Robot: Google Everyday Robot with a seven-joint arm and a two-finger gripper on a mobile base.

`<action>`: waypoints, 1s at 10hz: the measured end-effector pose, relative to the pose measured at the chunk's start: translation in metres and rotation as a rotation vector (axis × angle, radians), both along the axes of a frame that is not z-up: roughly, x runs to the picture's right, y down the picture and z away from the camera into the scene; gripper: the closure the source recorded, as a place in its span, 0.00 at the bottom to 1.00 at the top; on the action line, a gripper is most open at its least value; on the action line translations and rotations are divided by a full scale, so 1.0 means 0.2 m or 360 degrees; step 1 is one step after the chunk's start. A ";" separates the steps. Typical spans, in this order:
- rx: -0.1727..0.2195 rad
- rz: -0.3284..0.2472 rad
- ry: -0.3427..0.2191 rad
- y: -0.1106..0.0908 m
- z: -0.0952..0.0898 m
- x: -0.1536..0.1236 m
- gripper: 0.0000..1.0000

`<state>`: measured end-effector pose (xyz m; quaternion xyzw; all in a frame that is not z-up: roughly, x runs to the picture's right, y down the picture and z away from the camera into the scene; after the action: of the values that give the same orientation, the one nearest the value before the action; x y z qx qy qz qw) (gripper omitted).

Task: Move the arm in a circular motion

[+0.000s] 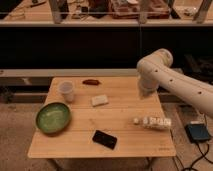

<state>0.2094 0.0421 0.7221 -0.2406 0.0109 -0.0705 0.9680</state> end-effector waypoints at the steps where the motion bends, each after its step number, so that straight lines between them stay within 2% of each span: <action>1: -0.0002 -0.0005 -0.0007 0.04 -0.03 -0.01 0.98; 3: -0.0016 -0.0015 -0.0033 0.14 -0.11 -0.10 1.00; 5: -0.0027 -0.0007 -0.0083 0.23 -0.16 -0.25 1.00; 7: -0.0047 0.0010 -0.0180 0.33 -0.21 -0.52 1.00; 10: -0.0090 -0.0009 -0.0361 0.40 -0.20 -0.88 1.00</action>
<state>0.0337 0.1226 0.6822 -0.2584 -0.1000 -0.1001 0.9556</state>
